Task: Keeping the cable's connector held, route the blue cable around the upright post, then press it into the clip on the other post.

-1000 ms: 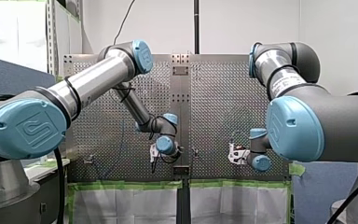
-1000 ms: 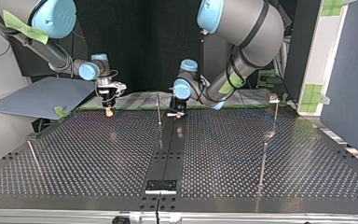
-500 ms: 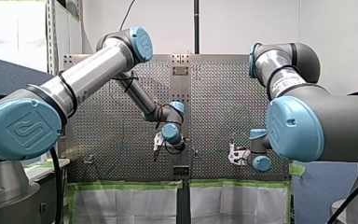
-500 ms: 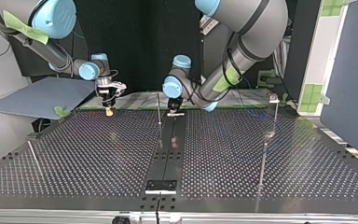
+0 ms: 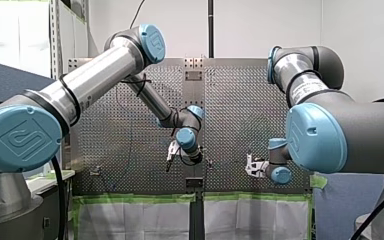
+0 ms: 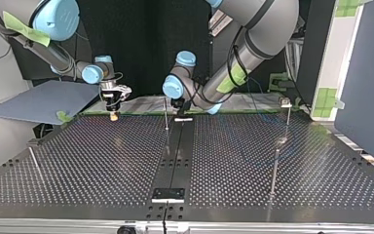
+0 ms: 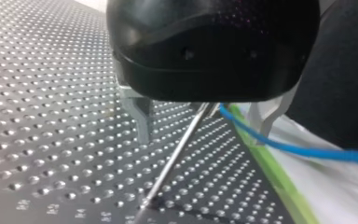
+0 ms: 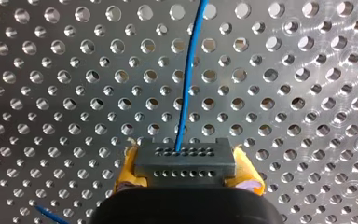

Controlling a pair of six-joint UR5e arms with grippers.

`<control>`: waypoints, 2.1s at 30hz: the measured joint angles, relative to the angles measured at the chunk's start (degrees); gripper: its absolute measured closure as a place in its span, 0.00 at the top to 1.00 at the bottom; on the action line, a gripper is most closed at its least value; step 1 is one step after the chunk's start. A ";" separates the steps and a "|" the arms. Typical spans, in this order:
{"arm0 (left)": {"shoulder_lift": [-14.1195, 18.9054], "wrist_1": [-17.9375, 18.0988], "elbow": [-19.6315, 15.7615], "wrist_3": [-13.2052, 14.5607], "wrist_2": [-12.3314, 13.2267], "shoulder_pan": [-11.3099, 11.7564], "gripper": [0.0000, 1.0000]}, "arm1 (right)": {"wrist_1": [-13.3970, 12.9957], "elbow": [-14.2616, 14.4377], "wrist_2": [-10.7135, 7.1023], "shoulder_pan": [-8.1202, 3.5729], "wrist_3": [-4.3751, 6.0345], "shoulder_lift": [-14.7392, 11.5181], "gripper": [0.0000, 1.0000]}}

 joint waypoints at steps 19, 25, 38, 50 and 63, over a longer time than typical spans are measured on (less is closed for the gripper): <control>0.00 0.27 -0.02 -3.37 0.84 -3.04 1.00 | 0.35 0.00 0.00 -0.02 0.06 0.14 0.00; 0.00 1.72 -1.13 -5.33 -0.18 -4.06 1.00 | 0.55 0.00 -0.02 -0.12 0.06 0.18 0.00; -0.09 7.87 -3.97 -7.98 -2.75 -5.40 1.00 | 0.74 0.01 -0.25 -0.18 0.06 0.27 0.00; -0.94 12.84 -5.17 -9.71 -3.01 -5.65 1.00 | 0.76 0.00 -0.24 -0.18 0.06 0.29 0.00; -1.05 14.33 -6.72 -11.47 -2.85 -6.09 1.00 | 0.76 0.00 -0.20 -0.18 0.06 0.29 0.00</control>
